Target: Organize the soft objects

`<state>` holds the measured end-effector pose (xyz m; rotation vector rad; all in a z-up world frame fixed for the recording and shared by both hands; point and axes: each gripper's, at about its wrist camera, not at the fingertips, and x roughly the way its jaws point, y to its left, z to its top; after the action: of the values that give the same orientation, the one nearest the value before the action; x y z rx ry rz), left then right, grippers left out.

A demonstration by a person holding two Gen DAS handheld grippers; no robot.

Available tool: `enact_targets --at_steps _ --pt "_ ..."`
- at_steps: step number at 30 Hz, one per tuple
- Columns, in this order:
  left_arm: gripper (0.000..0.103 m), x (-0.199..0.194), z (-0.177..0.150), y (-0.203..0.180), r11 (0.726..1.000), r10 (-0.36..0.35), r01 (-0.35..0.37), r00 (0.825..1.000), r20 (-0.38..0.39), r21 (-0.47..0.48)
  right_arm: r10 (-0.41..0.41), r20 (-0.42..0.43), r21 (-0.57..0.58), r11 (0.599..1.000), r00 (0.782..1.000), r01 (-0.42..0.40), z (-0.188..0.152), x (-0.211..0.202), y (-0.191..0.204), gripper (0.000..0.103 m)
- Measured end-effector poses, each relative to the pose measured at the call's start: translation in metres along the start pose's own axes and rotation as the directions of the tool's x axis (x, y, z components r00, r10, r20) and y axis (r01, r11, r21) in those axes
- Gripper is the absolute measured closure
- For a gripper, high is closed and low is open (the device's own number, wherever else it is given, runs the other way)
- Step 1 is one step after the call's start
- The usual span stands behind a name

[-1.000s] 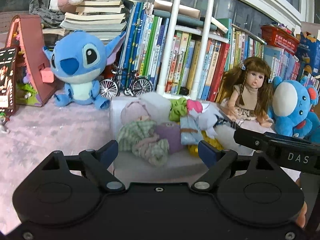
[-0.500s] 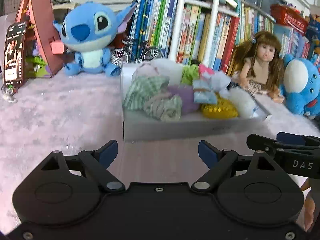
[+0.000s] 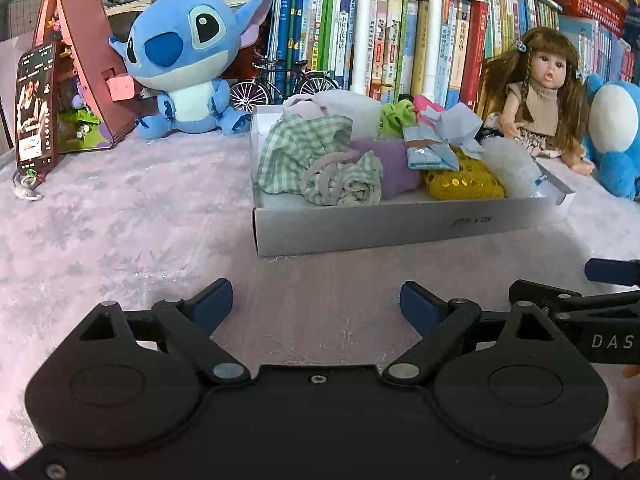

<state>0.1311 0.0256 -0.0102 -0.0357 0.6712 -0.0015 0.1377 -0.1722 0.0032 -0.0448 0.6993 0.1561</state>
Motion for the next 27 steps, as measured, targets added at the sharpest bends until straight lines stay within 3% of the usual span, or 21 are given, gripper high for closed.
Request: enact_targets --at_steps 10,27 --pt "0.001 0.0037 0.0003 0.0004 1.000 -0.006 0.006 1.000 -0.012 -0.003 -0.026 -0.014 -0.032 0.999 1.000 0.026 -0.0007 0.0030 0.0050 0.000" --pt "0.000 0.0070 0.0001 -0.0046 0.999 0.026 -0.025 0.999 -0.024 0.027 -0.049 -0.016 -0.015 0.999 0.999 0.049 -0.0012 0.0038 0.0039 0.000"
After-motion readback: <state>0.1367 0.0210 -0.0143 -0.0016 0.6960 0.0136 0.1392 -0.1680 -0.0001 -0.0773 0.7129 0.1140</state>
